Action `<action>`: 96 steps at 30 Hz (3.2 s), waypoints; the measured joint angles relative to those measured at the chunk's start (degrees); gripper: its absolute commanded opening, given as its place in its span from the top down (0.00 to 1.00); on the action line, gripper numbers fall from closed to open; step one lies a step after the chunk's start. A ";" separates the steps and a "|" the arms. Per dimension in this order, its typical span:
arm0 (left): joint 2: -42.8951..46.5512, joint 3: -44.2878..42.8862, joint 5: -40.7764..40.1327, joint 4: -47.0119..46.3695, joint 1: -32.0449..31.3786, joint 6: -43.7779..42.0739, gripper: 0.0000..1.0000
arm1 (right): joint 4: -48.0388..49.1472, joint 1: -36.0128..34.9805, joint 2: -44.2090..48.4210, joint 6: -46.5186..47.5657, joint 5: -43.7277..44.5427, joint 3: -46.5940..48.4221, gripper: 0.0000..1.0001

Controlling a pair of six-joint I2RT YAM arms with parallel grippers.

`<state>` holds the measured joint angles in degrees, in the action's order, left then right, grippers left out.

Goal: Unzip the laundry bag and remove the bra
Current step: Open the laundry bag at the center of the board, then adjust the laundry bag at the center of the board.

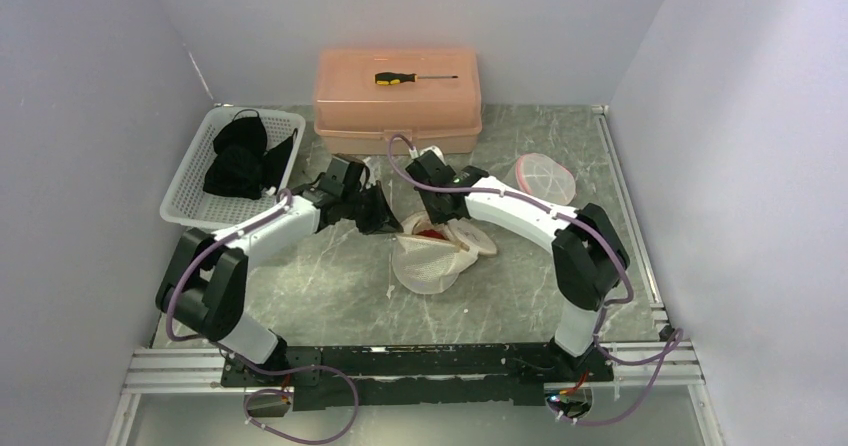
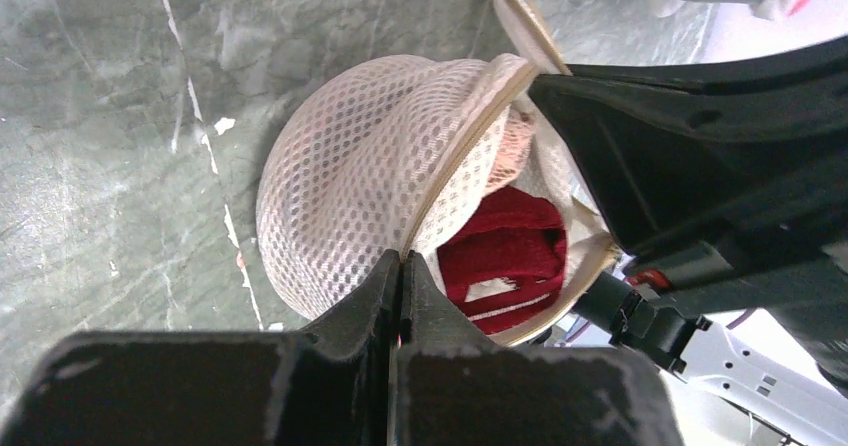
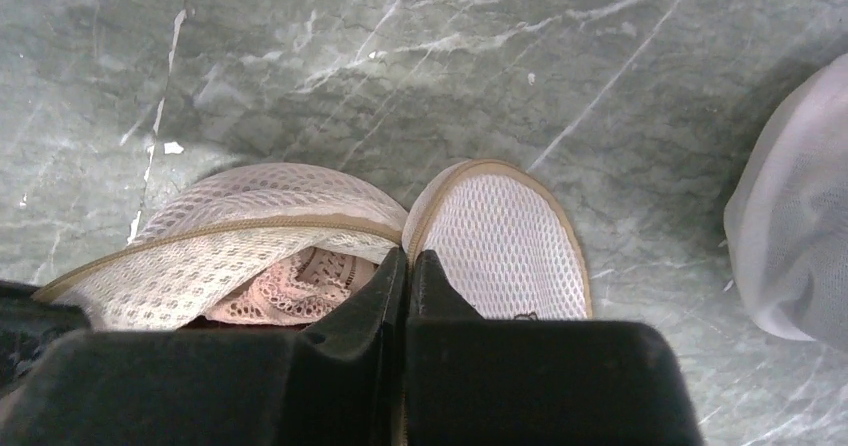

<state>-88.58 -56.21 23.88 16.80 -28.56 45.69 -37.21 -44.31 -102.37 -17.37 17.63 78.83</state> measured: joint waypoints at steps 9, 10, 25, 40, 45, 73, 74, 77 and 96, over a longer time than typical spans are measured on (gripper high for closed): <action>6.54 -0.17 -3.26 0.31 -0.04 -0.02 0.97 | 7.65 -0.13 11.45 -0.35 -0.20 -3.63 1.00; 7.30 -0.42 -3.93 0.48 -0.04 0.00 0.97 | 10.32 -0.13 14.80 -0.17 -0.76 -4.76 1.00; 23.02 5.95 -18.64 -8.35 -0.04 5.09 0.97 | 52.33 -0.02 35.52 3.23 -9.07 -28.59 1.00; 23.76 21.97 -20.92 -10.21 -3.17 10.23 0.97 | 64.48 -1.14 49.27 -1.86 -12.09 -56.30 0.28; 25.44 21.97 -20.94 -10.05 -5.44 7.13 0.97 | 52.46 -1.27 52.61 -4.31 -11.96 -52.02 0.02; 30.64 26.01 -25.24 -8.26 -10.91 1.11 0.93 | 10.58 16.70 49.92 -28.02 -26.71 -43.89 0.03; 30.93 26.01 -25.27 -7.80 -10.91 1.16 0.89 | 11.21 16.70 49.81 -28.83 -27.28 -45.88 0.03; 32.72 25.97 -25.46 -4.96 -10.91 1.62 0.82 | 13.18 16.46 49.33 -30.23 -28.30 -50.10 0.04; 42.27 20.04 -34.49 17.55 -10.91 2.73 0.86 | 38.75 3.96 30.77 -23.52 -28.72 -45.90 0.26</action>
<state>-46.30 -36.16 -10.61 34.35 -39.46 48.42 1.54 -40.36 -71.59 -40.88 -11.09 32.93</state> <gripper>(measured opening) 0.144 0.773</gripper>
